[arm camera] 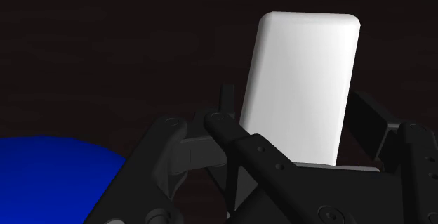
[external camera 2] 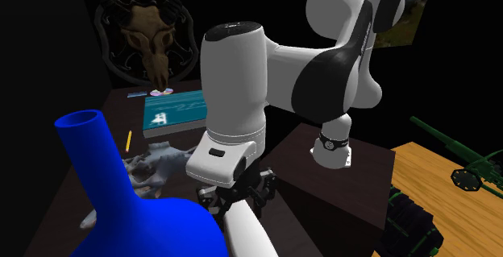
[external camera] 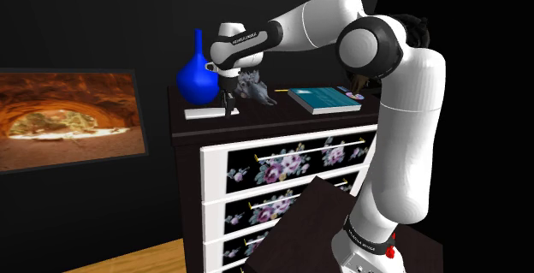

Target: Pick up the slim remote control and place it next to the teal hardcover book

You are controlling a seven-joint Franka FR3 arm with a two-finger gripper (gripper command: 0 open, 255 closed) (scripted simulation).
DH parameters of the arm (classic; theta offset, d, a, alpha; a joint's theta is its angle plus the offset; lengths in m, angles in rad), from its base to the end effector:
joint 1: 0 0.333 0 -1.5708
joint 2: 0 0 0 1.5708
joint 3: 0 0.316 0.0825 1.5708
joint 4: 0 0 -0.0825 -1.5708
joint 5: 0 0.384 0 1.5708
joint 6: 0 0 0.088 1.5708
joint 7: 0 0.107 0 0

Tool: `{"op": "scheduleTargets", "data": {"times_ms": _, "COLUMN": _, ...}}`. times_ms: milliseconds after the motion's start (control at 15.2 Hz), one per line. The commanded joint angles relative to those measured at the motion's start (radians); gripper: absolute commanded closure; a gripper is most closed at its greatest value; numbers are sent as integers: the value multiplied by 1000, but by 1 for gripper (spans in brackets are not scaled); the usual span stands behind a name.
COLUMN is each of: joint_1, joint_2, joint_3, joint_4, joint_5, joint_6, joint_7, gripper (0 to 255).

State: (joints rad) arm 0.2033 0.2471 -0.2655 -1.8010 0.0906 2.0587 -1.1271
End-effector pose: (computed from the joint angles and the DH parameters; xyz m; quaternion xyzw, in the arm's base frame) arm 0.6245 -0.0239 0.4150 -0.8698 -0.4932 -0.0129 0.0011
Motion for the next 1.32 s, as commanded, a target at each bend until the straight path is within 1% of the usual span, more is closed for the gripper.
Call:
{"op": "scheduleTargets", "data": {"times_ms": 0, "joint_1": 0, "joint_2": 1, "joint_3": 0, "joint_4": 0, "joint_5": 0, "joint_6": 0, "joint_7": 0, "gripper": 255}}
{"op": "scheduleTargets", "data": {"times_ms": 462, "joint_1": 0, "joint_2": 1, "joint_3": 0, "joint_4": -1, "joint_5": 0, "joint_6": 1, "joint_7": 0, "gripper": 255}}
{"op": "scheduleTargets", "data": {"times_ms": 1254, "joint_1": 1, "joint_2": -37, "joint_3": -4, "joint_4": 112, "joint_5": -15, "joint_6": -148, "joint_7": 12, "gripper": 255}}
